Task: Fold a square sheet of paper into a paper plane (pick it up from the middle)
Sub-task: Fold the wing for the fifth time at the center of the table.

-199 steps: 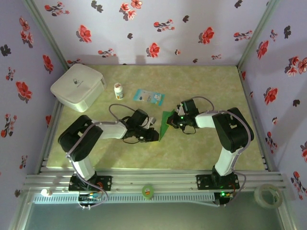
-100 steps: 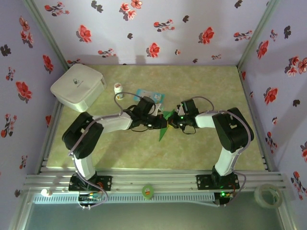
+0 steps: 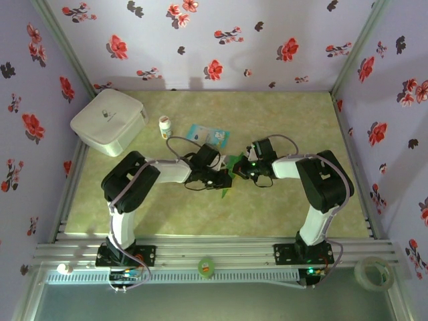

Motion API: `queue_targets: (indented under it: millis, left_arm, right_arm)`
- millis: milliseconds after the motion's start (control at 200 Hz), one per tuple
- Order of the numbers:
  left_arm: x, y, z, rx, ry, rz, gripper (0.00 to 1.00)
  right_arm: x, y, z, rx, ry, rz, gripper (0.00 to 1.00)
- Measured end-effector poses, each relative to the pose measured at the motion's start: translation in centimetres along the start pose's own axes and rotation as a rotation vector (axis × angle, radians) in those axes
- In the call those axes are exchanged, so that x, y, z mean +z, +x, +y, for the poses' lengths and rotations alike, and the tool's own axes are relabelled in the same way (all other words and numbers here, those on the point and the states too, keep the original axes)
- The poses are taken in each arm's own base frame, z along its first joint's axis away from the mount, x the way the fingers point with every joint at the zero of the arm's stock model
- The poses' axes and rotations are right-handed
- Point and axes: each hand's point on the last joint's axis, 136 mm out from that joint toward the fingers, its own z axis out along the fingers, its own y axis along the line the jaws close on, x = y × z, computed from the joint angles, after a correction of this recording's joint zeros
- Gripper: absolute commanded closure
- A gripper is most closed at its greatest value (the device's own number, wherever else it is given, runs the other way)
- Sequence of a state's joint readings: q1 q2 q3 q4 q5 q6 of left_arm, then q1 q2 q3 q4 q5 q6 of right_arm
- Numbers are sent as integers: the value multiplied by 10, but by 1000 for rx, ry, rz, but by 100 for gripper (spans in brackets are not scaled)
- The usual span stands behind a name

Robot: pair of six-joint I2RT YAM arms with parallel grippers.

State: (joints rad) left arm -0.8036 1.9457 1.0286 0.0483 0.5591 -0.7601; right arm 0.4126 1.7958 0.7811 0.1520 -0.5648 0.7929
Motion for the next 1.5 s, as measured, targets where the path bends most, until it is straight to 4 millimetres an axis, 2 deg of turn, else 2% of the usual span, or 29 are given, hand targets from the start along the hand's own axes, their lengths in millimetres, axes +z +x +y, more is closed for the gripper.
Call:
queue_targets:
  millis: [255, 615, 880, 960, 1085, 1220, 1360, 1500]
  left_arm:
    - [-4, 8, 7, 18, 1, -32, 95]
    - [-17, 32, 16, 23, -42, -32, 94]
    - [-35, 60, 29, 8, -125, 7, 95]
    - [-42, 62, 27, 11, -137, 4, 96]
    - [-54, 52, 11, 38, -111, -43, 96]
    - [-57, 24, -11, 62, -61, -101, 95]
    - [-49, -18, -27, 77, -18, -158, 95]
    - [-33, -40, -26, 70, -19, -162, 95]
  right_arm:
    - [0, 1, 0, 1, 2, 4, 95]
    - [1, 3, 0, 2, 6, 11, 96]
    - [1, 2, 0, 3, 8, 11, 96]
    - [0, 2, 1, 3, 8, 11, 96]
    - [1, 2, 0, 3, 8, 11, 96]
    - [0, 2, 1, 3, 8, 11, 96]
    - [1, 2, 1, 4, 8, 11, 96]
    - [0, 2, 1, 4, 7, 11, 95]
